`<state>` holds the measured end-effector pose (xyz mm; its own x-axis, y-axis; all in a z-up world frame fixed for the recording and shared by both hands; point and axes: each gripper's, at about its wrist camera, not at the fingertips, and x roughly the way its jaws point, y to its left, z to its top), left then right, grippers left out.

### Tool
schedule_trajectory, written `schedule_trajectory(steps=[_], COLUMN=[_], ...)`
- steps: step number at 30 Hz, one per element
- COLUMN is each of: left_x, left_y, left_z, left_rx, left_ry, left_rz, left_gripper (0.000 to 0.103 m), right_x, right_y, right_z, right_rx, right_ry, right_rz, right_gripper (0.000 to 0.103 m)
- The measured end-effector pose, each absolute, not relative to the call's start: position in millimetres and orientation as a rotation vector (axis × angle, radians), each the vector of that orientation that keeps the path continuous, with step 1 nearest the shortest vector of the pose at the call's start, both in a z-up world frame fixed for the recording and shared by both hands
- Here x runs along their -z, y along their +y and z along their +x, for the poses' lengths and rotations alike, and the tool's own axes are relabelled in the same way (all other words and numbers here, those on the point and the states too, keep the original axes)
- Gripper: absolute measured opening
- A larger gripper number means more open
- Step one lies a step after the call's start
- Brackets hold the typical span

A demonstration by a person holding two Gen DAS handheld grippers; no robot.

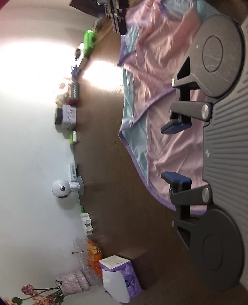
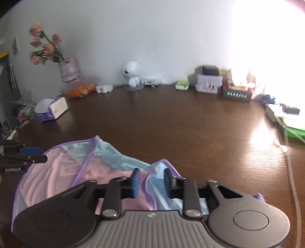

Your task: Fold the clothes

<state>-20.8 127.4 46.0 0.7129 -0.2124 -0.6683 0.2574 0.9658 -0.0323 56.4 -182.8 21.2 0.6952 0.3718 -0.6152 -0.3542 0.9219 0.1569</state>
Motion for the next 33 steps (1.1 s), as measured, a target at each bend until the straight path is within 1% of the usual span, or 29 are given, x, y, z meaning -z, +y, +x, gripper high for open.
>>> schedule_trajectory(steps=[3, 5, 11, 12, 16, 21, 22, 25, 26, 33], left_x=[-52, -56, -53, -50, -51, -43, -40, -34, -31, -29], left_y=[126, 124, 67, 57, 23, -19, -28, -53, -62, -62], left_z=[-46, -62, -79, -81, -84, -76, -75, -69, -67, -77], left_rx=[0.309, 0.343, 0.4, 0.392, 0.389, 0.388, 0.388, 0.386, 0.386, 0.408], left_ry=[0.729, 0.729, 0.747, 0.756, 0.77, 0.82, 0.831, 0.864, 0.875, 0.888], left_rz=[0.006, -0.03, 0.029, 0.048, 0.052, 0.133, 0.153, 0.212, 0.231, 0.236], left_gripper=[0.047, 0.047, 0.048, 0.048, 0.044, 0.044, 0.044, 0.032, 0.03, 0.031], right_x=[-17, -8, 4, 4, 4, 6, 6, 6, 6, 9], right_y=[-199, -202, -197, -196, -203, -217, -219, -226, -229, -230], right_z=[6, -14, -23, -27, -35, -39, -39, -42, -43, -40], right_rx=[-0.445, -0.414, -0.336, -0.351, -0.342, -0.345, -0.348, -0.37, -0.381, -0.475], right_ry=[0.719, 0.735, 0.737, 0.732, 0.725, 0.716, 0.716, 0.711, 0.708, 0.692], right_rz=[0.043, 0.043, -0.052, -0.07, -0.047, -0.035, -0.038, -0.042, -0.041, -0.033], right_gripper=[0.027, 0.027, 0.027, 0.026, 0.026, 0.026, 0.026, 0.026, 0.026, 0.026])
